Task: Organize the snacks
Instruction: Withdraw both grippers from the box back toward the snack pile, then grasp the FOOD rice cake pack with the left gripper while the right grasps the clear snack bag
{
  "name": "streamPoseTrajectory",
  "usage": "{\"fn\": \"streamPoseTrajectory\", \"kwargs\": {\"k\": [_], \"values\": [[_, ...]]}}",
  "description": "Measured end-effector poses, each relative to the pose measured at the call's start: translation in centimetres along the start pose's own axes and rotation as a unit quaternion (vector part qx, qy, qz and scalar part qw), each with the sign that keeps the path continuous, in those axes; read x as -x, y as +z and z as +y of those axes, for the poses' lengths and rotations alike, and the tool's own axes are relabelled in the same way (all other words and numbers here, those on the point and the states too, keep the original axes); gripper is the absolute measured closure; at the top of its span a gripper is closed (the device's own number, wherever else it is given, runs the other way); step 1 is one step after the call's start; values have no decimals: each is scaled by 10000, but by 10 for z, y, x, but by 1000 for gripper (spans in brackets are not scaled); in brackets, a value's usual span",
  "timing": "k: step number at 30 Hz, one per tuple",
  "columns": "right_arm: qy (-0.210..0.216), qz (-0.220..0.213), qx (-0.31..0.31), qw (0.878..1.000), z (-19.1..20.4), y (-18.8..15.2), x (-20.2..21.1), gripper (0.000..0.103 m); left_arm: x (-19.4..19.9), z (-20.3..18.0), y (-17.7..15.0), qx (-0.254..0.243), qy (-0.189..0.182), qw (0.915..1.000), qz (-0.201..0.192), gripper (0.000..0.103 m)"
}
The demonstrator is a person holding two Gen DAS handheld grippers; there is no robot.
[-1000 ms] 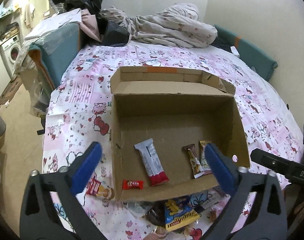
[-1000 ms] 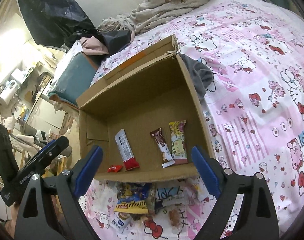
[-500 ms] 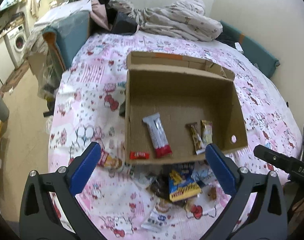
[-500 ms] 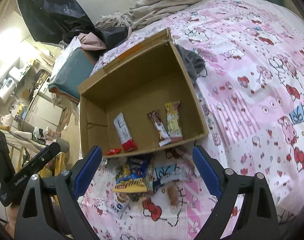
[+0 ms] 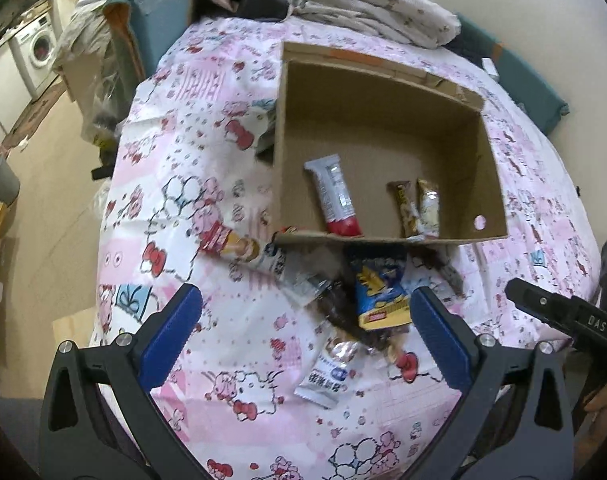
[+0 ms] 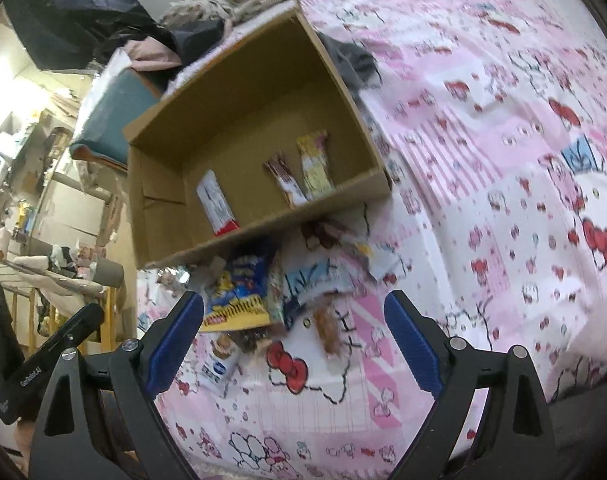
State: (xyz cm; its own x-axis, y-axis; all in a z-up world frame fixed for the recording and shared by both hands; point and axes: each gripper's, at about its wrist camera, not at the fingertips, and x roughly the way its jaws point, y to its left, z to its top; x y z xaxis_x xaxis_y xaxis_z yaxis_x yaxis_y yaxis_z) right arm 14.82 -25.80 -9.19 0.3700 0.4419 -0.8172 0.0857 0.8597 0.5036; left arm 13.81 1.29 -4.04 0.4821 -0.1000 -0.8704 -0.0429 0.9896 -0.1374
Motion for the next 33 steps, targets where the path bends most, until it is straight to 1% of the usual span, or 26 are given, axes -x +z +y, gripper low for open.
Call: {"fn": "streamPoseTrajectory", "kwargs": {"k": [2, 4, 7, 8, 11, 12, 13, 14, 15, 16, 17, 18, 21, 23, 24, 27, 30, 32, 33], "values": [[-86, 104, -46, 9999, -2, -2, -5, 9, -5, 5, -2, 91, 29, 9999, 118, 0], [-69, 185, -109, 9997, -4, -3, -8, 9, -16, 10, -5, 199, 37, 9991, 376, 1], [-81, 186, -146, 9997, -5, -2, -9, 9, -34, 12, -14, 187, 77, 9965, 805, 1], [-89, 183, -156, 9997, -5, -2, -8, 9, -40, 10, -18, 121, 55, 9955, 942, 1], [-73, 224, -241, 9994, -8, -1, -9, 9, -65, -10, -35, -363, -27, 9886, 1461, 3], [-66, 235, -267, 9993, -8, -1, -10, 9, -73, -18, -41, -546, -59, 9854, 1613, 5], [-67, 238, -280, 9993, -9, 0, -10, 9, -82, -28, -48, -716, -83, 9821, 1742, 10], [-70, 236, -286, 9993, -9, 0, -10, 9, -87, -33, -52, -810, -93, 9803, 1802, 14], [-73, 231, -294, 9993, -10, 0, -9, 9, -95, -41, -56, -959, -119, 9776, 1870, 25], [-76, 228, -303, 9993, -11, 0, -9, 9, -101, -48, -59, -1076, -101, 9757, 1907, 33], [-84, 224, -316, 9992, -12, 1, -9, 9, -105, -52, -61, -1168, -77, 9742, 1930, 37], [-94, 223, -327, 9992, -12, 1, -9, 9, -111, -58, -64, -1297, -61, 9722, 1946, 43], [-140, 243, -362, 9989, -16, 1, -9, 9, -118, -67, -66, -1522, -29, 9688, 1955, 45], [-161, 262, -379, 9988, -18, 1, -9, 9, -119, -68, -68, -1580, -7, 9675, 1972, 66], [-189, 283, -383, 9987, -19, 1, -10, 9, -121, -68, -70, -1625, 63, 9659, 2017, 75], [-257, 411, -411, 9980, -21, 1, -15, 9, -118, -65, -73, -1577, -70, 9635, 2164, 76], [-288, 640, -345, 9969, -18, -1, -25, 10, -106, -57, -80, -1333, -134, 9631, 2334, 76], [-422, 771, -166, 9960, -13, -2, -33, 15, -96, -49, -84, -1112, -237, 9631, 2441, 76], [-541, 851, -17, 9949, -10, -4, -39, 20, -91, -46, -85, -1032, -260, 9636, 2452, 76]]}}
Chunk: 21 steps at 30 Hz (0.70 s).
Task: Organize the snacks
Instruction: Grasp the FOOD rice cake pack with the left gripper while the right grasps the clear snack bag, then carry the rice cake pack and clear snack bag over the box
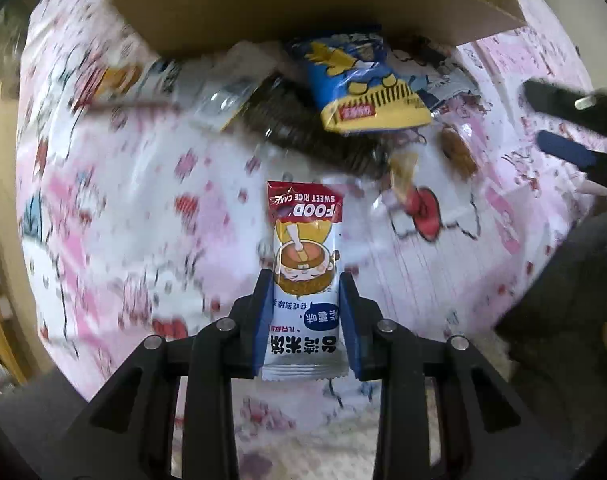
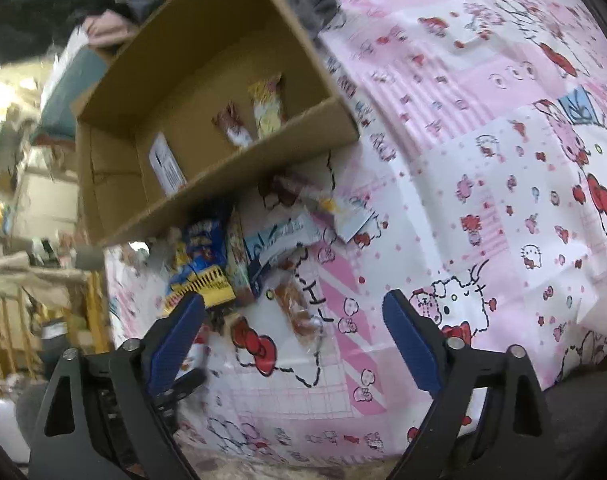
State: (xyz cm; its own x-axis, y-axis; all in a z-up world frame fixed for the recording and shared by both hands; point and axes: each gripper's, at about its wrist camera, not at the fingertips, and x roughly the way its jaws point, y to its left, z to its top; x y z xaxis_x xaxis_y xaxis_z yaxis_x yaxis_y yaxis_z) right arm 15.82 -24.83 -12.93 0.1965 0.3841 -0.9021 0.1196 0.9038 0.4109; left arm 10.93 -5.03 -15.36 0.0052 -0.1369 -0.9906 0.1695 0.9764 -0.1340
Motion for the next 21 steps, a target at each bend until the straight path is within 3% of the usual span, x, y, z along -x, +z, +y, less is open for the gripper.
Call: {"fn": "streamPoseTrajectory", "kwargs": {"k": [7, 14, 16, 17, 21], "values": [[-708, 506, 894, 9922, 28, -2, -43, 44, 29, 20, -18, 670, -46, 9965, -492, 76], [-1238, 671, 1453, 9793, 42, -12, -64, 46, 53, 35, -17, 831, 48, 9915, -1001, 76], [-1369, 671, 1565, 9758, 44, -14, -66, 78, 55, 37, -16, 868, 63, 9908, -1040, 76], [-1417, 688, 1616, 9742, 45, -15, -66, 83, 58, 39, -6, 872, 72, 9907, -1047, 76], [-1134, 664, 1566, 9789, 42, -20, -57, 87, 60, 40, -5, 890, 175, 9890, -1167, 76]]}}
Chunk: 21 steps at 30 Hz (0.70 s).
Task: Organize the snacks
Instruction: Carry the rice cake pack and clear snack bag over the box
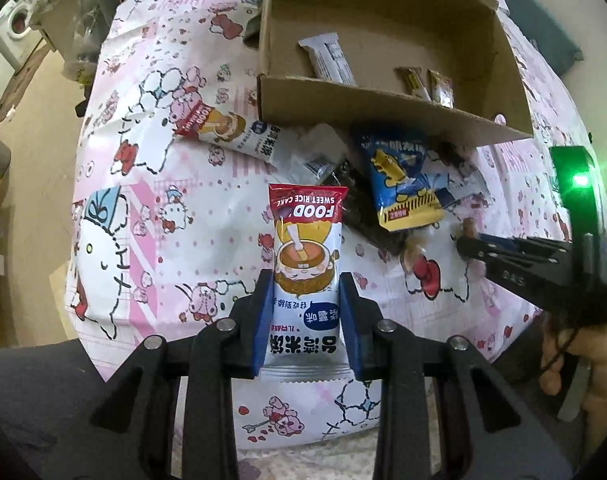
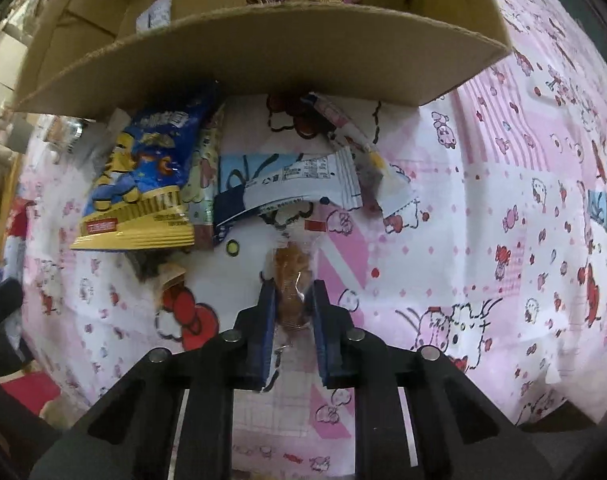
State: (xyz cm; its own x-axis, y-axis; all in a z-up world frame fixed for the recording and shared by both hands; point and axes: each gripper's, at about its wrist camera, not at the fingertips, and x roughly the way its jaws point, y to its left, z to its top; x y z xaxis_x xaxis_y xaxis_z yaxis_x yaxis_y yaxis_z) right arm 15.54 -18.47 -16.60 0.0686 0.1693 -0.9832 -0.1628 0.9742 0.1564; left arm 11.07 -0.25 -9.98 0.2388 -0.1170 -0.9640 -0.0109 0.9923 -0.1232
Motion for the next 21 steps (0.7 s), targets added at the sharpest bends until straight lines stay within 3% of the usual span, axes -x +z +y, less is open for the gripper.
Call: {"fn": "streamPoseTrajectory", "kwargs": {"k": [11, 17, 21], "values": [[1017, -574, -277, 9928, -17, -21, 56, 87, 3, 2, 3, 18, 192, 9994, -293, 76], [1575, -1048, -372, 9812, -21, -20, 88, 87, 18, 1, 2, 22, 224, 9981, -574, 76], [1858, -1622, -429, 9681, -21, -17, 111, 87, 40, -1, 6, 0, 198, 9957, -900, 76]]}}
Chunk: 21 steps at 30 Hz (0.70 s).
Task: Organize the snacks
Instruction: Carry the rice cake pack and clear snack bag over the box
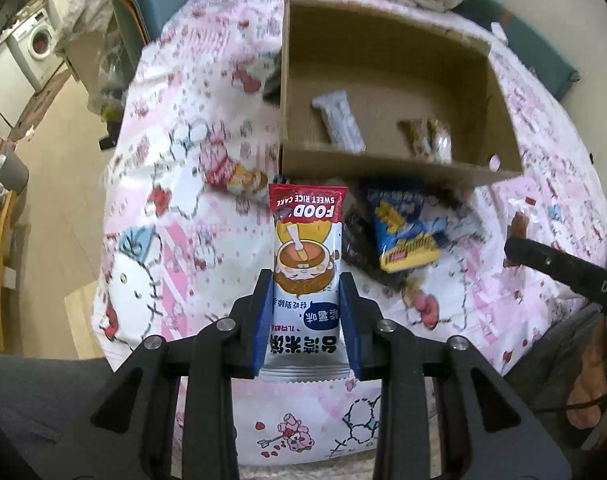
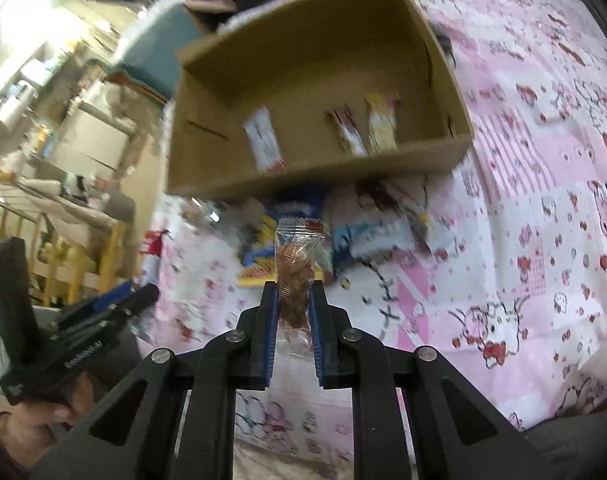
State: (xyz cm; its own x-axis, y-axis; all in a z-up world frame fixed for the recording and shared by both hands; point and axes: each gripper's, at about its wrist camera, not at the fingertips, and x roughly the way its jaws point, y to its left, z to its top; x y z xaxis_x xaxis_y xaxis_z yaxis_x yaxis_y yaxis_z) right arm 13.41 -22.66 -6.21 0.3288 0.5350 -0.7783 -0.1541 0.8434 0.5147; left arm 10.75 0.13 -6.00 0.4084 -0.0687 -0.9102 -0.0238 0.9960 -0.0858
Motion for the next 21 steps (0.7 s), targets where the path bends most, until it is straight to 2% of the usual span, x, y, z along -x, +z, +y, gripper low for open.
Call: {"fn": "streamPoseTrajectory", "kwargs": {"k": [6, 13, 21], "values": [[424, -828, -102, 9956, 4, 13, 25, 87, 28, -6, 26, -147, 2, 9989, -439, 76], [228, -1569, 62, 9873, 3, 38, 57, 87, 41, -15, 70, -287, 35, 9964, -794, 76], [66, -1692, -90, 9855, -13, 76, 53, 87, 37, -33, 112, -444, 4, 9940, -995, 76]]}}
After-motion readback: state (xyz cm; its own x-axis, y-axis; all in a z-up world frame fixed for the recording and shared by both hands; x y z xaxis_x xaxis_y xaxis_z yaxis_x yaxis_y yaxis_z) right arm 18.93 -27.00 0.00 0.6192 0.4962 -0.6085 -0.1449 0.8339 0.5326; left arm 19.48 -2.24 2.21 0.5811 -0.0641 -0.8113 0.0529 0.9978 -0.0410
